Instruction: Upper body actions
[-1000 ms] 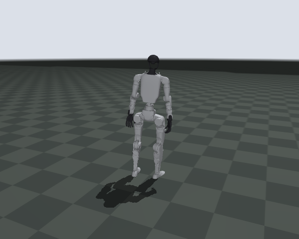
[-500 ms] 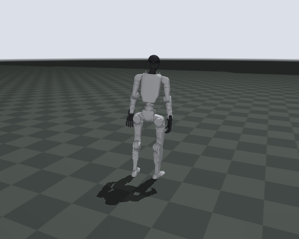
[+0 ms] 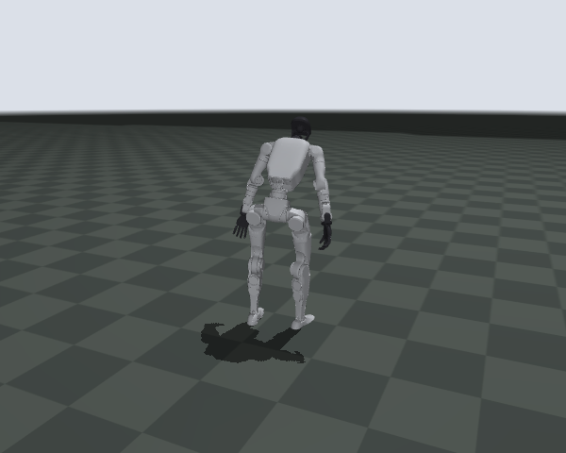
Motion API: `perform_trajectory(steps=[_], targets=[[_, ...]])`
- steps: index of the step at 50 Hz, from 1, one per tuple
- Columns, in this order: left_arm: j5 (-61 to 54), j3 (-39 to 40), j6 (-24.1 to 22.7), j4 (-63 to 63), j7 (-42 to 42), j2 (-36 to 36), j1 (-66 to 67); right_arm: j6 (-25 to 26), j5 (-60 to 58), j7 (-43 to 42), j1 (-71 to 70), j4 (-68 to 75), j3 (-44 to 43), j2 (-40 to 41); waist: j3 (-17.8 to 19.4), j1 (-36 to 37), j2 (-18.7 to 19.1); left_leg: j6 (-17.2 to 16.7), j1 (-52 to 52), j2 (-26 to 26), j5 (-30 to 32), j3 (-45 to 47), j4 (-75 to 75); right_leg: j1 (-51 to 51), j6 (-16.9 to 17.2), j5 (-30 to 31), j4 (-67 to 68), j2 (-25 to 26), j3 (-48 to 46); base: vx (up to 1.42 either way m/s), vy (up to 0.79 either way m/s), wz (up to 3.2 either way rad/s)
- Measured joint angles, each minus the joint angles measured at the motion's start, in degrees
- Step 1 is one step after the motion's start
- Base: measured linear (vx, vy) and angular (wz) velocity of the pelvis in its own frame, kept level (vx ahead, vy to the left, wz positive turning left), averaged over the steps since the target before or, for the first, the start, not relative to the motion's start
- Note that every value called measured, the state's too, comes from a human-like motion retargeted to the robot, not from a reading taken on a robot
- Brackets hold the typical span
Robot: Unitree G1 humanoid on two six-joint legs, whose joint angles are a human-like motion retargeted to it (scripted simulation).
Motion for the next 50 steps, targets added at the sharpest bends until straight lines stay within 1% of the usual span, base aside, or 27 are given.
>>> perform_trajectory(steps=[3, 8, 10, 12, 18, 22, 24, 27, 32, 37, 40, 44, 47, 48, 50], targets=[[-0.7, 0.7, -0.9, -2.0, 0.6, 2.5, -4.0, -0.4, 3.7, 0.9, -0.7, -0.3, -0.4, -0.5, 2.0, -1.2, 0.2, -0.1, -5.9, 0.1, -0.3, 0.0, 2.0, -6.2, -0.3, -0.6, 2.4, -0.3, 0.0, -0.42, -0.16, 0.15], [-1.9, 1.5, -0.7, -4.8, 2.9, 6.3, -9.2, -0.8, 6.6, 3.7, -0.5, -0.5, 0.5, -1.3, 2.1, -3.1, -0.6, -0.3, -18.8, 0.3, -1.7, 0.9, 7.5, -19.5, -1.0, -1.9, 8.1, -0.8, 1.8, -0.35, -0.10, 0.01], [-1.9, 2.5, -0.3, -5.8, 5.1, 7.5, -10.7, -1.0, 6.4, 4.2, -0.5, -0.1, 1.4, -1.5, 2.1, -4.1, -1.3, -0.6, -24.3, 0.1, -2.7, 0.9, 10.9, -24.6, -0.9, -2.7, 10.7, -1.3, 3.1, -0.26, -0.05, -0.01], [-2.0, 3.2, 0.5, -6.8, 7.3, 8.5, -11.8, -0.9, 4.8, 4.3, -0.3, -0.1, 2.0, -2.0, 2.1, -5.6, -0.9, -0.7, -29.5, 1.0, -4.1, 1.8, 14.7, -29.7, -0.6, -3.5, 14.0, -1.7, 3.5, -0.20, 0.00, 0.11], [-1.9, 4.7, 2.9, -8.7, 16.3, 11.2, -16.6, -1.4, 1.2, 3.6, 0.1, -0.5, 3.4, -2.9, 2.1, -9.0, -1.3, -0.6, -44.7, 1.1, -7.8, 1.7, 26.4, -44.8, -2.3, -5.0, 23.3, -1.3, 6.0, -0.13, 0.03, -0.02], [-0.3, 5.4, 5.4, -9.8, 23.6, 12.6, -19.8, -1.8, 1.7, 4.6, -0.2, -1.2, 3.7, -2.9, 2.1, -10.3, -1.1, -0.5, -53.3, 1.6, -10.0, 1.9, 33.5, -53.9, -3.7, -5.9, 29.3, -0.6, 7.1, -0.07, 0.04, -0.15], [0.0, 5.4, 6.7, -10.1, 27.7, 13.0, -21.1, -2.3, 2.6, 5.4, -0.1, -1.9, 4.1, -3.0, 2.1, -10.0, -0.6, -0.2, -57.0, 2.2, -11.2, 1.6, 36.7, -57.3, -4.2, -6.2, 31.3, 0.5, 7.2, -0.04, 0.07, -0.69], [0.2, 4.4, 8.4, -9.9, 33.3, 13.5, -21.4, -3.5, 3.8, 6.5, 1.3, -3.0, 5.4, -2.9, 2.1, -8.6, -0.1, 0.1, -60.3, 4.9, -13.7, 0.3, 42.1, -58.6, -4.5, -5.6, 31.9, 3.6, 6.1, -0.03, 0.05, -1.50], [2.7, 3.4, 13.4, -8.9, 39.5, 16.1, -20.1, -5.0, 5.4, 7.6, 3.2, -5.0, 9.5, -2.1, 2.1, -9.4, -3.6, 0.7, -60.5, 7.4, -16.3, 0.9, 47.3, -58.6, -4.6, -5.3, 34.3, 5.9, 6.0, -0.01, 0.04, -1.05], [4.0, 3.7, 18.4, -6.8, 39.9, 17.3, -18.6, -5.8, 6.0, 7.9, 4.3, -5.7, 13.1, -1.2, 2.1, -10.2, -6.3, 0.8, -60.5, 8.9, -17.8, 1.1, 50.1, -58.6, -4.5, -4.7, 35.5, 7.3, 5.8, -0.02, 0.03, -0.67], [2.3, 4.6, 20.7, -6.1, 40.3, 17.3, -17.4, -5.8, 5.2, 8.4, 4.7, -5.8, 14.2, -0.7, 2.1, -10.4, -7.2, 0.8, -60.5, 9.3, -18.2, 1.0, 50.9, -58.6, -4.3, -4.4, 35.6, 7.9, 6.1, -0.01, 0.02, -0.40], [0.9, 5.1, 19.7, -5.6, 44.4, 17.0, -15.9, -5.8, 3.7, 9.4, 4.3, -5.8, 14.9, -0.5, 2.1, -10.9, -7.5, 0.6, -60.5, 9.3, -17.8, 1.0, 50.2, -58.6, -3.9, -3.8, 34.6, 8.2, 6.7, 0.00, 0.00, -0.05], [2.8, 4.8, 20.8, -4.5, 41.5, 16.8, -15.6, -5.6, 3.2, 9.6, 3.3, -5.8, 14.8, -0.5, 2.1, -11.4, -7.3, 0.5, -60.5, 9.1, -17.0, 1.1, 48.5, -58.6, -3.5, -3.1, 32.9, 8.1, 7.2, 0.00, 0.01, 0.08], [3.6, 4.6, 21.3, -4.1, 39.4, 16.5, -15.6, -5.5, 3.4, 9.5, 2.7, -5.8, 14.7, -0.5, 2.1, -11.6, -7.0, 0.4, -60.5, 8.9, -16.6, 1.1, 47.6, -58.6, -3.4, -2.8, 31.9, 7.9, 7.4, -0.01, 0.02, 0.29], [5.1, 4.8, 20.7, -3.3, 34.2, 15.8, -15.9, -5.3, 3.9, 9.3, 1.4, -5.8, 14.1, -0.3, 2.1, -11.9, -6.4, 0.2, -60.5, 8.7, -15.7, 1.1, 45.6, -58.6, -3.0, -2.1, 30.1, 7.6, 7.7, 0.00, 0.02, 0.39]])
